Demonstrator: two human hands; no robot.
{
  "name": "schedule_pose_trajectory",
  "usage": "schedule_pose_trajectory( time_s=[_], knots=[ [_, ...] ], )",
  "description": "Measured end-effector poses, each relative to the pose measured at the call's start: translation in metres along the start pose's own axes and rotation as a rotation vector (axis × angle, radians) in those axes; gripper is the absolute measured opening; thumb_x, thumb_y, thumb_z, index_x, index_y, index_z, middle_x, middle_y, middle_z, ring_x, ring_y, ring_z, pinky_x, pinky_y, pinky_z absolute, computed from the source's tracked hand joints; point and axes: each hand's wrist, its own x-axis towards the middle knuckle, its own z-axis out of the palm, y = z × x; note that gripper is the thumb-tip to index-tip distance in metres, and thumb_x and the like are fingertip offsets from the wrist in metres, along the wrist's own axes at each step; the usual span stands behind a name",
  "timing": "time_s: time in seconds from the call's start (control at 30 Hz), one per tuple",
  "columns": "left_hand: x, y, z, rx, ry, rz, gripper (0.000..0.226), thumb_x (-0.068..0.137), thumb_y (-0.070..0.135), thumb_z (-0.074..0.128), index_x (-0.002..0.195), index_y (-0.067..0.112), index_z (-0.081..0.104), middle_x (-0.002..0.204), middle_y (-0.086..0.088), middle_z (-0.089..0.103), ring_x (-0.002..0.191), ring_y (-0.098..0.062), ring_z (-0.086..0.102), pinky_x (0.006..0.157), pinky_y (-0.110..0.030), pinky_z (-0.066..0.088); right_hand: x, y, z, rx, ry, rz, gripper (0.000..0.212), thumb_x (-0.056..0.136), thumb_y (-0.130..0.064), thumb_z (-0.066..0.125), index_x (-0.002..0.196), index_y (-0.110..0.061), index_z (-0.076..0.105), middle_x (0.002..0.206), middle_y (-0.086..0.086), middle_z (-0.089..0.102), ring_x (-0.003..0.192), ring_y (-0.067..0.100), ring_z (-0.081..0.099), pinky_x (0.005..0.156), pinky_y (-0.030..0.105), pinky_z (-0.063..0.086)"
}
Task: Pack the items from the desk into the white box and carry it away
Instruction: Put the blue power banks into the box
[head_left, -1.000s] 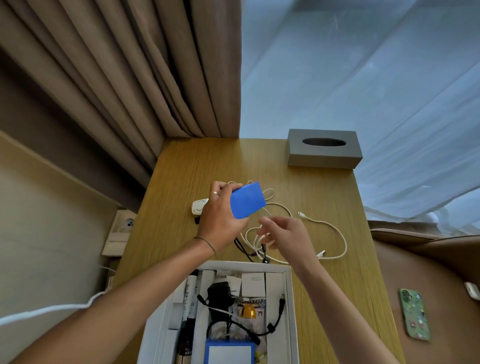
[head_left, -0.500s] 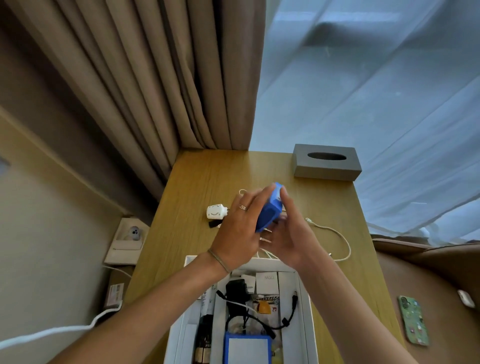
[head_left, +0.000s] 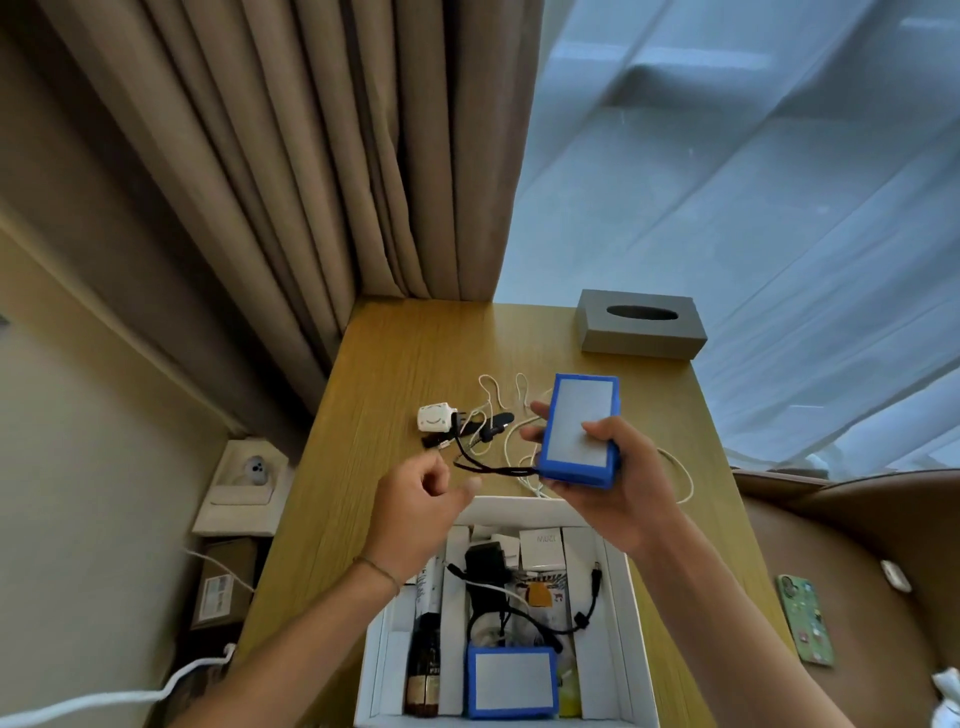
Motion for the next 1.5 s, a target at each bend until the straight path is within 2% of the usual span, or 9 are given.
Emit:
schedule_pose_trajectory(
  time_s=[0.1,0.23,0.47,0.63,0.87,1.07,1.2,1.37,1.5],
  knots=[
    [-0.010,0.002,-0.011,-0.428,-0.316,-0.361,0.014,0.095,0.016,0.063,0.082,0.013,0.069,0.082,-0.014,0.068,0.058,-0.016,0.057,0.062,-0.034,0.051,-0.008,0.010,-0.008,0.035,-0.061,-0.023,0.068,0.077,-0.017,0.061,0.143,-0.007,0.051,0.128,0.015,0.064,0.106,0.023,0.062,0.082,0.038,0.056],
    [-0.011,0.007,-0.018,-0.893,-0.511,-0.594,0.037,0.095,0.023,0.052,0.126,0.006,0.065,0.108,-0.019,0.070,0.071,-0.022,0.064,0.057,-0.028,0.048,-0.019,0.023,-0.012,-0.021,-0.090,-0.008,0.069,0.072,-0.013,0.063,0.141,-0.010,0.056,0.122,0.010,0.066,0.103,0.023,0.064,0.083,0.040,0.058],
    [-0.012,-0.001,-0.030,-1.020,-0.389,-0.556,0.011,0.091,0.025,0.058,0.088,0.013,0.058,0.081,-0.008,0.062,0.054,-0.013,0.053,0.047,-0.020,0.041,-0.039,0.039,-0.023,-0.206,-0.085,0.097,0.078,0.069,-0.019,0.069,0.143,-0.005,0.049,0.116,0.017,0.066,0.105,0.033,0.064,0.093,0.046,0.053],
    [-0.031,-0.021,-0.041,-0.731,-0.410,-0.341,0.024,0.091,0.023,0.058,0.108,0.006,0.056,0.085,-0.015,0.066,0.069,-0.024,0.062,0.063,-0.030,0.053,-0.045,0.052,-0.041,-0.385,0.035,0.204,0.059,0.084,-0.013,0.074,0.137,-0.010,0.049,0.126,0.021,0.068,0.116,0.035,0.067,0.091,0.044,0.059],
    [-0.050,-0.046,-0.032,-0.256,-0.436,-0.141,0.009,0.103,0.013,0.050,0.103,0.006,0.055,0.088,-0.016,0.075,0.073,-0.032,0.071,0.065,-0.035,0.057,-0.041,0.085,-0.056,-0.708,0.298,0.334,0.043,0.085,-0.014,0.079,0.124,-0.019,0.063,0.105,0.002,0.078,0.099,0.020,0.075,0.089,0.046,0.061],
    [-0.064,-0.056,-0.011,-0.015,-0.419,-0.066,0.012,0.101,0.016,0.053,0.094,0.023,0.058,0.081,0.000,0.076,0.065,-0.018,0.069,0.060,-0.027,0.055,-0.022,0.108,-0.058,-1.010,0.465,0.367,0.037,0.086,-0.015,0.078,0.119,-0.017,0.060,0.107,0.003,0.072,0.100,0.022,0.069,0.089,0.041,0.058],
    [-0.063,-0.061,0.005,0.172,-0.384,-0.016,0.015,0.100,0.018,0.053,0.090,0.029,0.056,0.079,0.009,0.075,0.043,-0.003,0.045,0.045,-0.017,0.037,-0.011,0.114,-0.066,-1.121,0.506,0.371,0.031,0.088,-0.019,0.076,0.112,-0.017,0.057,0.094,-0.005,0.065,0.090,0.015,0.064,0.076,0.032,0.051],
    [-0.059,-0.061,0.016,0.263,-0.368,-0.024,0.017,0.099,0.015,0.054,0.087,0.027,0.057,0.078,0.008,0.069,0.068,-0.002,0.062,0.060,-0.015,0.045,-0.006,0.120,-0.075,-1.310,0.554,0.359,0.028,0.087,-0.029,0.076,0.105,-0.011,0.064,0.096,0.002,0.070,0.087,0.018,0.066,0.076,0.036,0.058],
    [-0.054,-0.066,0.022,0.407,-0.332,0.023,0.013,0.097,0.013,0.056,0.091,0.022,0.063,0.081,0.008,0.059,0.072,-0.004,0.053,0.062,-0.014,0.038,-0.007,0.123,-0.072,-1.483,0.534,0.378,0.025,0.088,-0.033,0.073,0.100,-0.011,0.068,0.094,0.007,0.072,0.085,0.023,0.069,0.076,0.040,0.061]
  ],
)
